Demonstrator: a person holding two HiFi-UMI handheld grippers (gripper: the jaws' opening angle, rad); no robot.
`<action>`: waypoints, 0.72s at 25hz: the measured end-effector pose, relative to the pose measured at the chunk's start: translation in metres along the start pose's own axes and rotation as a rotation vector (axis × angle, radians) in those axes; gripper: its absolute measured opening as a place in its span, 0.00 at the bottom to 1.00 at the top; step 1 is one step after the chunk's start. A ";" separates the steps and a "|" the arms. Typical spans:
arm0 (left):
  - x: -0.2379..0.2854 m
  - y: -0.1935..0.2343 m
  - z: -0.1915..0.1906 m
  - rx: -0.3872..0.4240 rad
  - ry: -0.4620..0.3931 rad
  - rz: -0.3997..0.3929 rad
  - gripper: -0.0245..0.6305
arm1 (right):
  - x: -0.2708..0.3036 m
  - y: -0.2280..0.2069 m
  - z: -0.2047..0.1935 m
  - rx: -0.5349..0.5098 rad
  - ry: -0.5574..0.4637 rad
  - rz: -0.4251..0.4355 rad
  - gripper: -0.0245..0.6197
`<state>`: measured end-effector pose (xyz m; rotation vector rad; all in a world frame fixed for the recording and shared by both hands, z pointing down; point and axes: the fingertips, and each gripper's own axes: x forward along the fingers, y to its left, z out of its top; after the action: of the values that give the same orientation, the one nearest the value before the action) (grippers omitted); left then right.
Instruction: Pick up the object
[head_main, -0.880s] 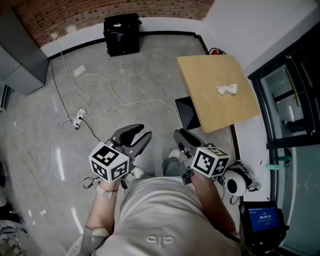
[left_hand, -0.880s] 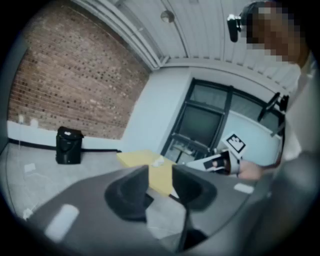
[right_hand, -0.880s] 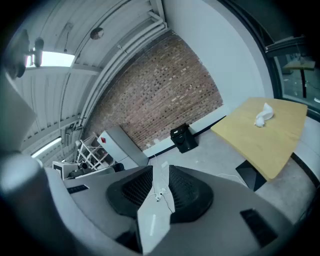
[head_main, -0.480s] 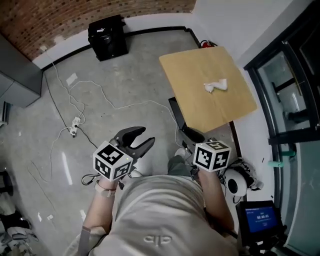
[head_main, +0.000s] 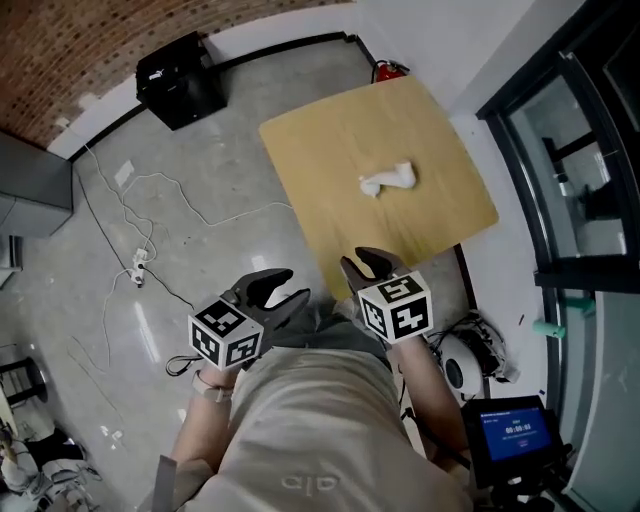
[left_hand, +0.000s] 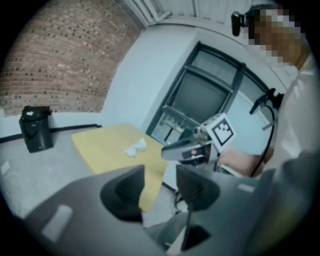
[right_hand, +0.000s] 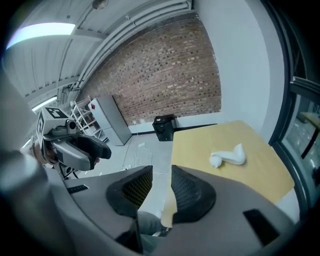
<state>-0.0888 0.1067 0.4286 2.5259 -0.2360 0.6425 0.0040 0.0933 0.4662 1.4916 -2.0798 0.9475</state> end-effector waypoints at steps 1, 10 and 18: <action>0.008 0.007 0.002 -0.002 0.013 -0.003 0.31 | 0.006 -0.009 0.001 -0.002 0.011 -0.008 0.20; 0.060 0.059 0.060 -0.002 -0.034 -0.180 0.31 | 0.043 -0.057 0.042 -0.174 0.112 -0.107 0.21; 0.082 0.083 0.063 -0.066 -0.018 -0.133 0.31 | 0.081 -0.121 0.061 -0.647 0.374 -0.150 0.38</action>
<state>-0.0161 0.0002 0.4580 2.4601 -0.0926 0.5505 0.0929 -0.0275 0.5134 1.0180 -1.7339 0.3890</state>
